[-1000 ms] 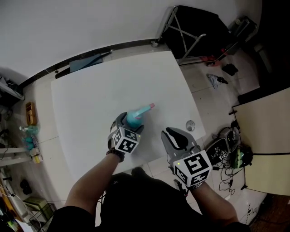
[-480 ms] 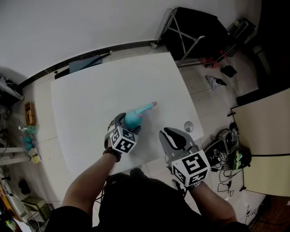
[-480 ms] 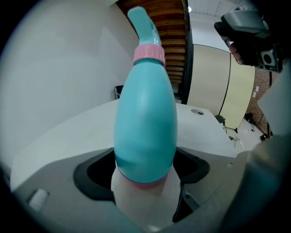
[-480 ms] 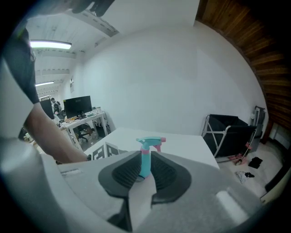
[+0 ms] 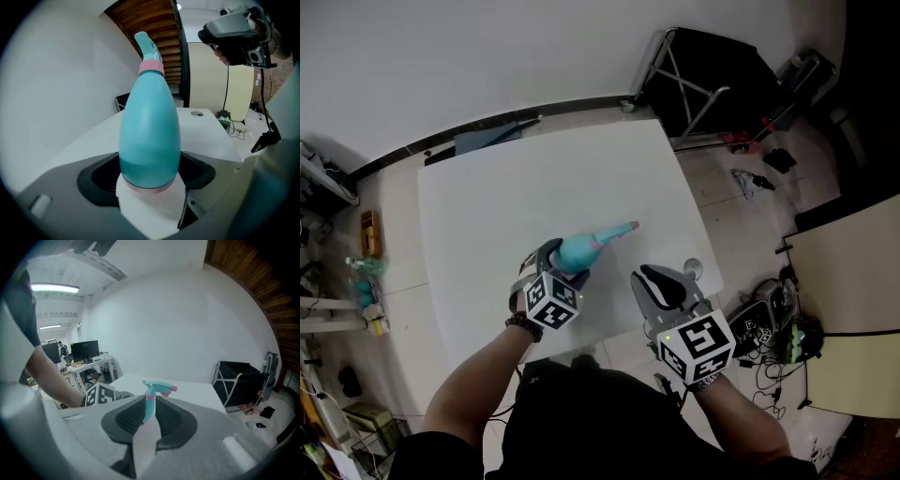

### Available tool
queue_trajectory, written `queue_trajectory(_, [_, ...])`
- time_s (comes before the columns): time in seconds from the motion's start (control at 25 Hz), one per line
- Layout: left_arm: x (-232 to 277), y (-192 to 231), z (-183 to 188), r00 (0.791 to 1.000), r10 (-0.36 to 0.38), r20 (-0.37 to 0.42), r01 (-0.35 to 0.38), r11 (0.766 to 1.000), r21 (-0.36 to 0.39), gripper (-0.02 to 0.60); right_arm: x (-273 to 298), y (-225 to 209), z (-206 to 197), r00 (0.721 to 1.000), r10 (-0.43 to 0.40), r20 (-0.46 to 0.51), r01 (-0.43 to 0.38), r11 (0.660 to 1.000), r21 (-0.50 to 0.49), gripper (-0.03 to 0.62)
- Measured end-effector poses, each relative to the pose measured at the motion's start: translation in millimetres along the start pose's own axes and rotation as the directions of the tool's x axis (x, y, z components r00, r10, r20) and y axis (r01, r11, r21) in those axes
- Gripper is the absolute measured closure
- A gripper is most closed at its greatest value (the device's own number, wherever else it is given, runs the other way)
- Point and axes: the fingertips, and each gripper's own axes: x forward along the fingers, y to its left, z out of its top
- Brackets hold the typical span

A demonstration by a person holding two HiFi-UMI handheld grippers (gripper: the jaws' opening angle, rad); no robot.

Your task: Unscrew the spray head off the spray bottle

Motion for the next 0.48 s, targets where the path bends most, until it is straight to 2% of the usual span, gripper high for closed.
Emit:
queue_trajectory(0.16, [-25, 3, 17, 0.999, 0.036, 0.030, -0.039, 0.994, 0.099, 0.178, -15, -8, 14, 0.999, 0.028, 0.023, -0.027, 0.999, -0.035, 0.534])
queue_trajectory(0.28, [-48, 8, 30, 0.996, 0.072, 0.057, -0.081, 0.980, 0.184, 0.178, -29, -12, 34, 0.996, 0.070, 0.053, -0.066, 0.995, -0.072, 0.516])
queue_trajectory(0.4, [-71, 14, 42, 0.991, 0.109, 0.080, -0.126, 0.957, 0.260, 0.178, -41, -3, 64, 0.986, 0.147, 0.081, -0.135, 0.981, -0.142, 0.483])
queue_trajectory(0.48, [-84, 17, 50, 0.987, 0.133, 0.092, -0.155, 0.938, 0.311, 0.179, -50, 13, 83, 0.968, 0.234, 0.090, -0.208, 0.950, -0.231, 0.461])
